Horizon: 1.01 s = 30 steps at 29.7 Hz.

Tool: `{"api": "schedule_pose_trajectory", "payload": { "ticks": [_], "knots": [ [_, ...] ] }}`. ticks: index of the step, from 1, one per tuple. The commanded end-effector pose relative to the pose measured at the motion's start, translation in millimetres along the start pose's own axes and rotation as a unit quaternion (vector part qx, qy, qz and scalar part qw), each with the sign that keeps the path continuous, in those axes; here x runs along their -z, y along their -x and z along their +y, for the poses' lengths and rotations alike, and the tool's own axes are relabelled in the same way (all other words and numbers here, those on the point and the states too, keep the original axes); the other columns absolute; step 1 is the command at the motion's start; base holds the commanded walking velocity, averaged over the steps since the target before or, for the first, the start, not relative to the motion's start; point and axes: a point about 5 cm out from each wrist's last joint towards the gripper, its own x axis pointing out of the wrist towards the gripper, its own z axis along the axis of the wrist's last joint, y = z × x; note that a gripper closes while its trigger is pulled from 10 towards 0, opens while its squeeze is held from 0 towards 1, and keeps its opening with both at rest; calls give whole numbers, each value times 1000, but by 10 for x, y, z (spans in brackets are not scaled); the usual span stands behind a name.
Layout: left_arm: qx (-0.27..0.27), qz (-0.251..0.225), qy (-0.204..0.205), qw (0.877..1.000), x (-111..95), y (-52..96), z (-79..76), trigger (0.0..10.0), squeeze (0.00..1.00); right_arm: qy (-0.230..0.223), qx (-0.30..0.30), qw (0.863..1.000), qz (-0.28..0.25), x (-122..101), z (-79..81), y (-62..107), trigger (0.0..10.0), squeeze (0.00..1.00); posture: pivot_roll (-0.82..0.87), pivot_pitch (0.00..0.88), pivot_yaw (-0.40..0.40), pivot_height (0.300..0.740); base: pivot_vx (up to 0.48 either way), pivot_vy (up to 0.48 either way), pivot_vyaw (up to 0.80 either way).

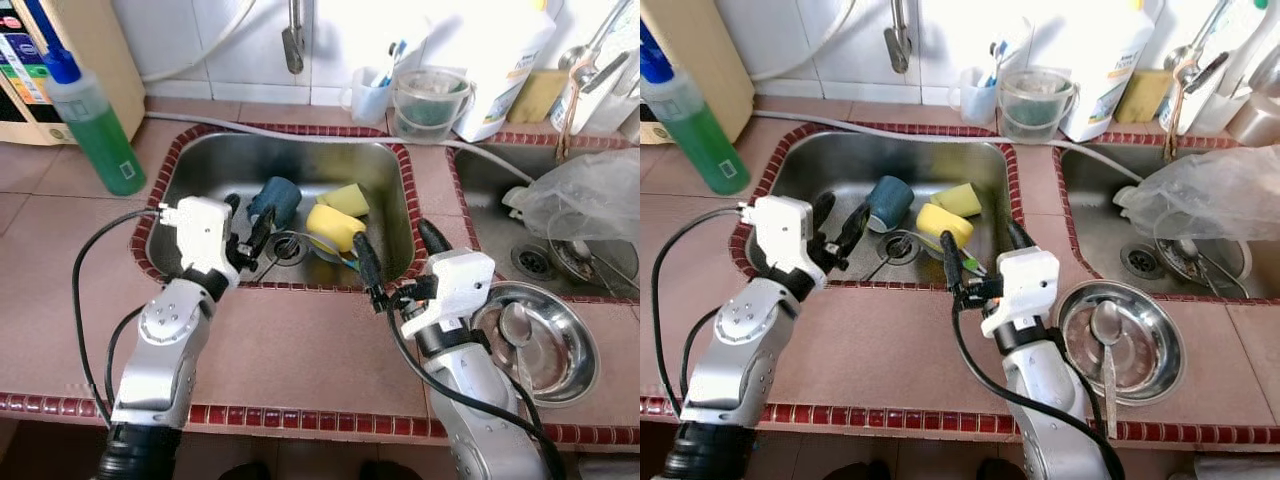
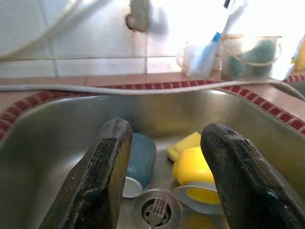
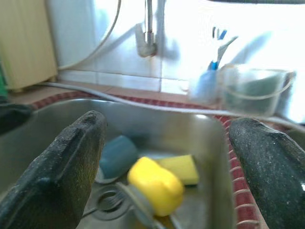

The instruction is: Kitchen organization

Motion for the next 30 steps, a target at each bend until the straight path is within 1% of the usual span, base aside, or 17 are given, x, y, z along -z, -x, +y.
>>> {"api": "schedule_pose_trajectory", "payload": {
  "ticks": [1,2,5,9,11,12,14,15,18,19,21,24,27,30],
  "knots": [
    [-11,-2,-11,1000,-30,24,-16,10000,0,13,23,1000,-6,13,-55,-16,10000,0,-75,94,9,740,0,0,0],
    [-19,-2,-7,1000,-24,25,-10,10000,0,18,28,999,-8,17,-69,-25,10000,0,-73,85,10,740,0,0,0],
    [-56,-1,-16,998,2,58,19,10000,0,44,48,998,-14,54,-151,-39,10000,0,-75,69,12,740,0,0,0],
    [-71,-1,-16,997,28,79,48,10000,0,54,52,997,-15,86,-189,-34,10000,0,-77,57,10,740,0,0,0],
    [-80,-1,-23,997,51,98,64,10000,0,54,56,997,-16,108,-215,-30,10000,0,-74,50,7,740,0,0,0],
    [-98,-6,-34,995,90,141,85,10000,0,59,59,996,-19,120,-240,-14,10000,0,-74,44,5,740,0,0,0],
    [-111,-1,-30,993,142,176,95,10000,0,59,59,996,-20,137,-247,0,10000,0,-74,40,5,740,0,0,0],
    [-114,3,-23,993,186,208,90,10000,0,65,55,996,-22,156,-244,13,10000,0,-72,32,4,740,0,0,0],
    [-120,16,-28,992,266,264,77,10000,0,74,52,996,-22,215,-254,43,10000,0,-73,25,1,740,0,0,0],
    [-114,22,-28,993,291,279,71,10000,0,73,54,996,-19,241,-267,43,10000,0,-70,20,-2,740,0,0,0],
    [-112,19,-44,993,300,292,70,10000,0,78,51,995,-21,254,-274,39,10000,0,-69,16,-3,740,0,0,0],
    [-122,15,-29,992,300,312,93,10000,0,76,52,995,-24,262,-285,25,10000,0,-67,11,-5,740,0,0,0],
    [-120,16,-36,992,300,309,95,10000,0,74,51,996,-28,262,-280,10,10000,0,-63,6,-8,740,0,0,0],
    [-112,11,-34,993,286,295,75,10000,0,74,47,996,-33,254,-263,-16,10000,0,-61,1,-11,740,0,0,0]
  ]
}}
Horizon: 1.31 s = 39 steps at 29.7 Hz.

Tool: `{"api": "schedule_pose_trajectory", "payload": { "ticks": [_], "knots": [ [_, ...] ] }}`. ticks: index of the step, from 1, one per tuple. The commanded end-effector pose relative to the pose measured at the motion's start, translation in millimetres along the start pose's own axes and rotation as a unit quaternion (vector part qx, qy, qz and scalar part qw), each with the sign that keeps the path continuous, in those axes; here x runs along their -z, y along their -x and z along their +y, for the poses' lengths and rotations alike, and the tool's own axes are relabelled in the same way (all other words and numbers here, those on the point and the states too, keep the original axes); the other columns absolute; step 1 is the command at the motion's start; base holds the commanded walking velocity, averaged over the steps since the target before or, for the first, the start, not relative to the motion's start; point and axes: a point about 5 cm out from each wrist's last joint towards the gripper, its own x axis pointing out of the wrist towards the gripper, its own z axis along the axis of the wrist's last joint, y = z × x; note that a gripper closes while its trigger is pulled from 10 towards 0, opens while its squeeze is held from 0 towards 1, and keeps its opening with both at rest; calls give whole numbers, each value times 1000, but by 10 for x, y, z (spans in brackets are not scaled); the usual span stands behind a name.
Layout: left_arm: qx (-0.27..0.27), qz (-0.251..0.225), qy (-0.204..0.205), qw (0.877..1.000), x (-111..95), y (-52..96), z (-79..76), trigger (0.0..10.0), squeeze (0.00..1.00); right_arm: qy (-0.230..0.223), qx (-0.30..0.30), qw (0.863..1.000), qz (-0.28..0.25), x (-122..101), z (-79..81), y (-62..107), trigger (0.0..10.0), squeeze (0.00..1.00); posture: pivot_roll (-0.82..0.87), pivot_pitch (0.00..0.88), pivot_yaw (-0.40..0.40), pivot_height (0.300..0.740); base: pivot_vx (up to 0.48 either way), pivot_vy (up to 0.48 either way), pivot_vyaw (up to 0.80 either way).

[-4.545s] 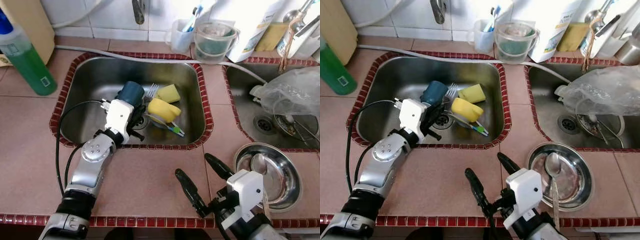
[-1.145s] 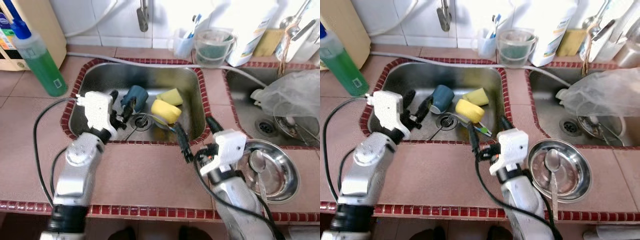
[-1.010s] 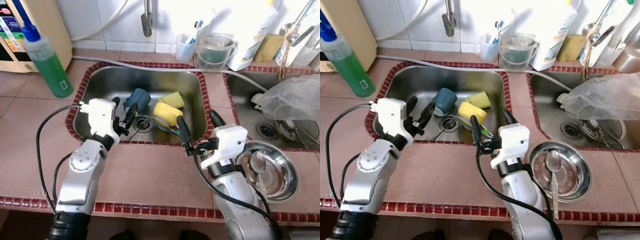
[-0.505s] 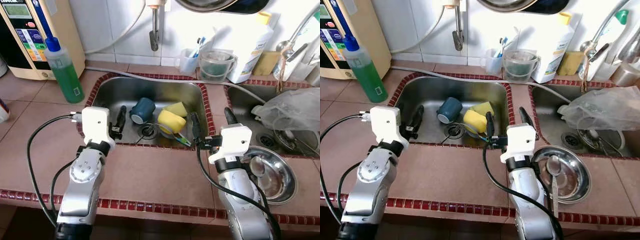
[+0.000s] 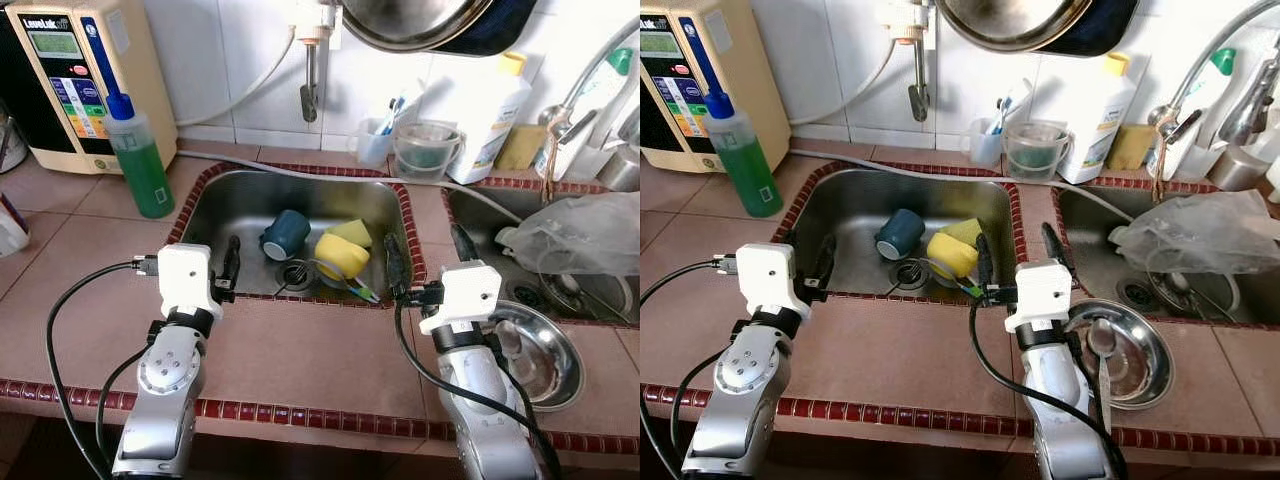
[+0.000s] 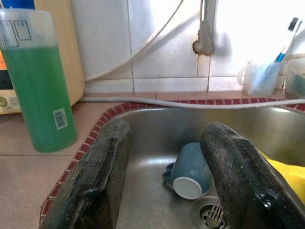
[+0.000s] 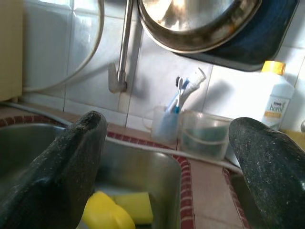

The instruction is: Kitchen organization

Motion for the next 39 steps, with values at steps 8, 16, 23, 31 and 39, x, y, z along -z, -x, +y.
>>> {"api": "schedule_pose_trajectory", "payload": {
  "ticks": [8,16,23,31,39],
  "knots": [
    [29,-17,-3,999,-51,-7,-72,10000,0,2,-3,1000,-7,10,-8,-26,10000,0,-59,0,-9,740,0,0,0],
    [32,-24,3,999,-78,-14,-73,10000,0,0,-7,1000,-6,34,21,-17,10000,0,-52,0,-11,740,0,-255,0],
    [33,-25,8,999,-83,-13,-74,10000,0,0,-8,1000,-7,35,19,-20,10000,0,-50,0,-13,740,0,-393,0],
    [34,-29,7,999,-124,1,-53,10000,0,-13,-2,1000,-27,-62,3,-31,10000,0,-47,2,-10,740,0,-395,0],
    [35,-29,9,999,-143,-1,-45,10000,0,-17,-2,999,-30,-79,24,-35,10000,0,-46,5,-4,740,0,-394,0]
  ]
}}
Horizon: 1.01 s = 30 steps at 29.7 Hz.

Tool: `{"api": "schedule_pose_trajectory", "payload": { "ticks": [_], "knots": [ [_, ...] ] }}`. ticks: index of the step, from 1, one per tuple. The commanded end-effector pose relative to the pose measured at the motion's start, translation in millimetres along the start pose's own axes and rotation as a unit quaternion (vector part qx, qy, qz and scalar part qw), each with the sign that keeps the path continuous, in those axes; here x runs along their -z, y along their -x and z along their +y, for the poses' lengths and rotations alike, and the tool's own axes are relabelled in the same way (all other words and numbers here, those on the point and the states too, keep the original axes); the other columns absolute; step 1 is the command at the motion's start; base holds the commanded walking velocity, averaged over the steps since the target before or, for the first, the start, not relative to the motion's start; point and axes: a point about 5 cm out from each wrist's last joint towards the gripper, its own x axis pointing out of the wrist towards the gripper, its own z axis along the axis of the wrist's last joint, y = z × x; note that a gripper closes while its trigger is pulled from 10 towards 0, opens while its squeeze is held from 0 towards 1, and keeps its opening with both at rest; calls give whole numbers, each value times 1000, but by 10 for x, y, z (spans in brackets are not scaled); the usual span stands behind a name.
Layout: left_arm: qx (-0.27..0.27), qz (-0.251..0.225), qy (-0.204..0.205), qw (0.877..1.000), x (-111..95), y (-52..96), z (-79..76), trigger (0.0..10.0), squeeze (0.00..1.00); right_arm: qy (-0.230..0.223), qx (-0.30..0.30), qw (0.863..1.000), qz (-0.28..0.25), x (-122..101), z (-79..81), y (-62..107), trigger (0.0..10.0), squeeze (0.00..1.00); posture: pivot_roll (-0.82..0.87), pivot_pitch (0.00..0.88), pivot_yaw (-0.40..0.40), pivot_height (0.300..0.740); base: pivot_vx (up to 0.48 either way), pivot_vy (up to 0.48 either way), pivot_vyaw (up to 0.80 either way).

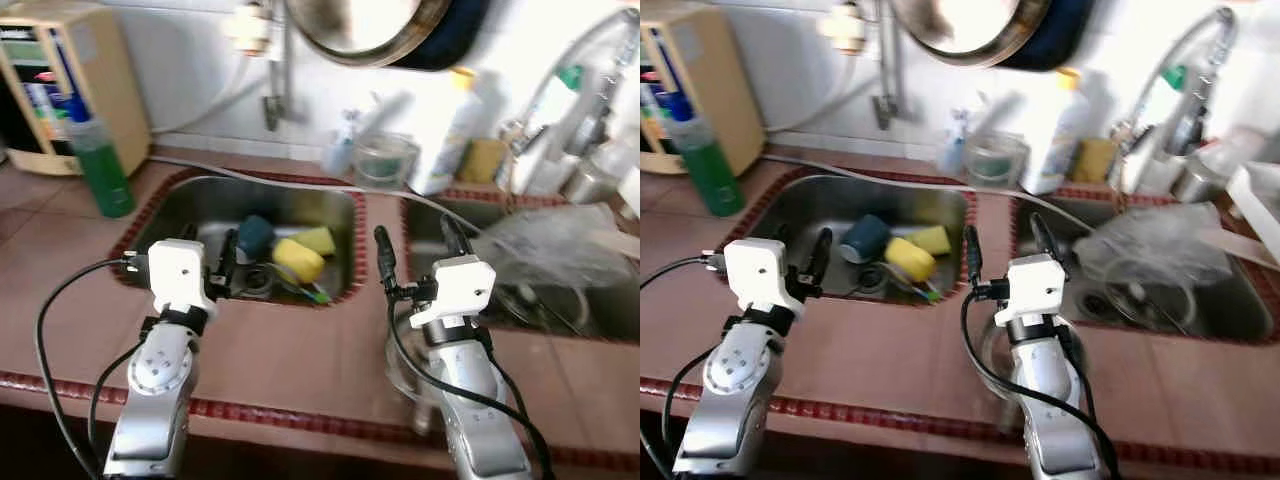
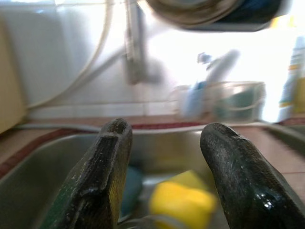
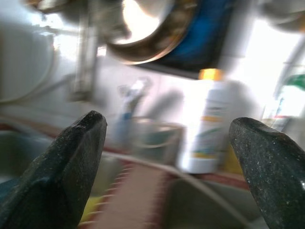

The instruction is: Kitchen organization

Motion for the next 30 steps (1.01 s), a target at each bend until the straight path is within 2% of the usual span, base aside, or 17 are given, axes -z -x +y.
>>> {"api": "schedule_pose_trajectory", "payload": {
  "ticks": [1,18,20,24,30],
  "knots": [
    [-6,-6,-3,1000,-48,2,77,10000,0,-11,-7,1000,-17,-73,65,-41,10000,0,-46,5,-4,740,0,-394,0],
    [-2,-3,0,1000,-56,-4,53,10000,0,-12,-6,1000,-14,-73,74,-27,10000,0,-50,24,0,740,0,-392,0],
    [2,-1,18,1000,-44,-1,40,10000,0,-12,-5,1000,-13,-72,73,-22,10000,0,-51,26,0,740,0,0,0],
    [15,0,19,1000,-48,20,23,10000,0,-15,-6,1000,-8,-61,69,-2,10000,0,-50,34,-4,740,0,0,0],
    [54,15,-2,998,-2,109,29,10000,0,-13,-18,1000,3,-37,73,60,10000,0,-47,45,-7,740,0,0,0]
  ]
}}
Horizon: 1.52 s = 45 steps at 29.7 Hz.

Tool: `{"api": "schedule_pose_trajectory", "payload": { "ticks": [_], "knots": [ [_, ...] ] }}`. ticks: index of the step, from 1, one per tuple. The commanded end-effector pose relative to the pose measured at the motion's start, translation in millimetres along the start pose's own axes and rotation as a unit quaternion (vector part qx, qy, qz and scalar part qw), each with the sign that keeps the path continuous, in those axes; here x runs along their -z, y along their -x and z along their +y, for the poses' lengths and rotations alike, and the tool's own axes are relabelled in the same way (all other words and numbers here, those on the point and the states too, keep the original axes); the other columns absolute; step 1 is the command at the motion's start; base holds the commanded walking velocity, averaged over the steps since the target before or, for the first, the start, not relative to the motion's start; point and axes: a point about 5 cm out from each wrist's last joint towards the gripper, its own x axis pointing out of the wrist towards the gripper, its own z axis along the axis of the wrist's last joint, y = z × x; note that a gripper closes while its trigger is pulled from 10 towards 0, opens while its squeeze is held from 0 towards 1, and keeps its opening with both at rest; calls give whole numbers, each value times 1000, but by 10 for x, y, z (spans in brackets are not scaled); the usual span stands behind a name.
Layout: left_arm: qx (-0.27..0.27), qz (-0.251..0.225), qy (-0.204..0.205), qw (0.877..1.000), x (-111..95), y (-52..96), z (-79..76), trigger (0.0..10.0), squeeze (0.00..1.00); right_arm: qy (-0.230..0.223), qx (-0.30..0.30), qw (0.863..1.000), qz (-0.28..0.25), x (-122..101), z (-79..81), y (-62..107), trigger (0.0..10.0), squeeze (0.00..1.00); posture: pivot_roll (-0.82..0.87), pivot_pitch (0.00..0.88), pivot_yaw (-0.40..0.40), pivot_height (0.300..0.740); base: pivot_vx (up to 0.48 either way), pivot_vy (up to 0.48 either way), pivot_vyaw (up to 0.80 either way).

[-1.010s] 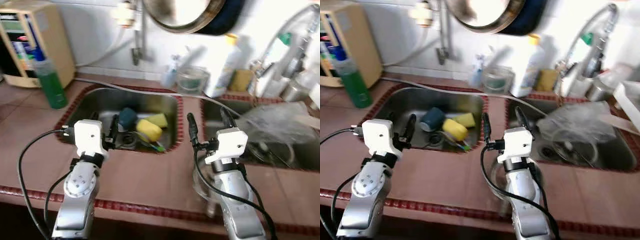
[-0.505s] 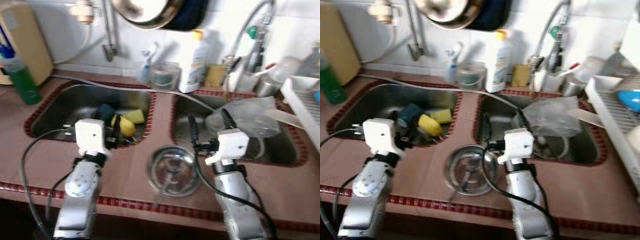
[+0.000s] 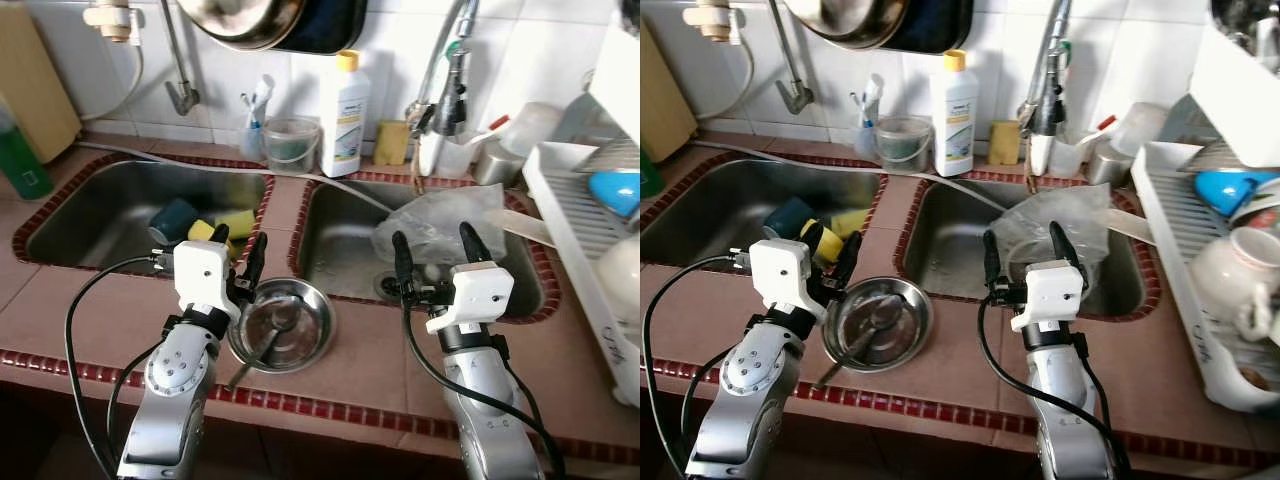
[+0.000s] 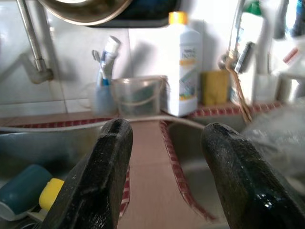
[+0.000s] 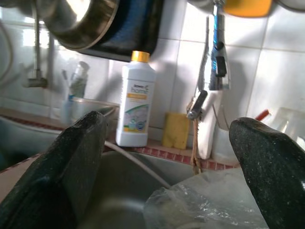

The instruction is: Kitchen organization

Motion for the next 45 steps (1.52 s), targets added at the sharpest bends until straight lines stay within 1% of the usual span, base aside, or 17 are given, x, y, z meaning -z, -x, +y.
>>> {"api": "schedule_pose_trajectory", "payload": {
  "ticks": [1,9,10,11,16,18,20,23,26,28,31,33,34,35,36,41,45],
  "knots": [
    [4,8,-2,1000,2,52,55,10000,0,-4,-10,1000,-1,-28,36,10,10000,0,-49,49,-6,740,0,0,0],
    [34,19,9,999,29,194,40,10000,0,-3,-16,1000,10,-18,28,114,10000,0,-55,69,-1,740,0,0,0],
    [43,25,5,999,47,262,57,10000,0,-1,-19,1000,16,-8,23,160,10000,0,-54,76,-1,740,0,0,0],
    [43,25,5,999,47,262,57,10000,0,-1,-19,1000,16,-8,23,160,10000,0,-54,76,-1,740,0,0,0],
    [52,30,6,998,40,441,112,10000,0,5,-25,999,33,29,-25,268,10000,0,-47,90,-5,740,0,0,0],
    [55,31,9,998,32,467,116,10000,0,6,-25,999,35,34,-36,282,10000,0,-46,91,-6,740,0,0,0],
    [72,31,15,997,-10,559,103,10000,0,7,-27,999,42,39,-51,308,10000,0,-39,91,-11,740,0,0,0],
    [73,31,18,997,-17,606,120,10000,0,6,-32,998,45,44,-44,315,10000,0,-32,90,-16,740,0,0,0],
    [59,24,9,998,-28,559,149,10000,0,3,-33,998,44,44,-29,288,10000,0,-31,86,-18,740,0,0,0],
    [50,26,24,998,-20,510,145,10000,0,1,-32,999,41,36,-20,256,10000,0,-35,79,-19,740,0,0,0],
    [40,19,33,998,-38,442,123,10000,0,0,-28,999,37,23,-13,216,10000,0,-39,75,-16,740,0,0,0],
    [31,25,53,998,-29,390,90,10000,0,0,-25,999,35,19,-11,202,10000,0,-44,67,-16,740,0,0,0],
    [40,25,57,997,-27,369,53,10000,0,-1,-24,999,34,15,-6,191,10000,0,-45,67,-16,740,0,0,0],
    [40,25,57,997,-27,369,53,10000,0,-1,-24,999,34,15,-6,191,10000,0,-45,67,-16,740,0,0,0],
    [45,24,49,997,-24,359,31,10000,0,-1,-23,999,33,12,-3,183,10000,0,-48,63,-14,740,0,0,0],
    [48,20,57,997,-29,323,24,10000,0,-1,-21,999,30,8,3,169,10000,0,-54,56,-11,740,0,0,0],
    [61,21,52,997,-25,296,6,10000,0,-1,-17,999,30,12,7,174,10000,0,-63,48,-6,740,0,0,0]
  ]
}}
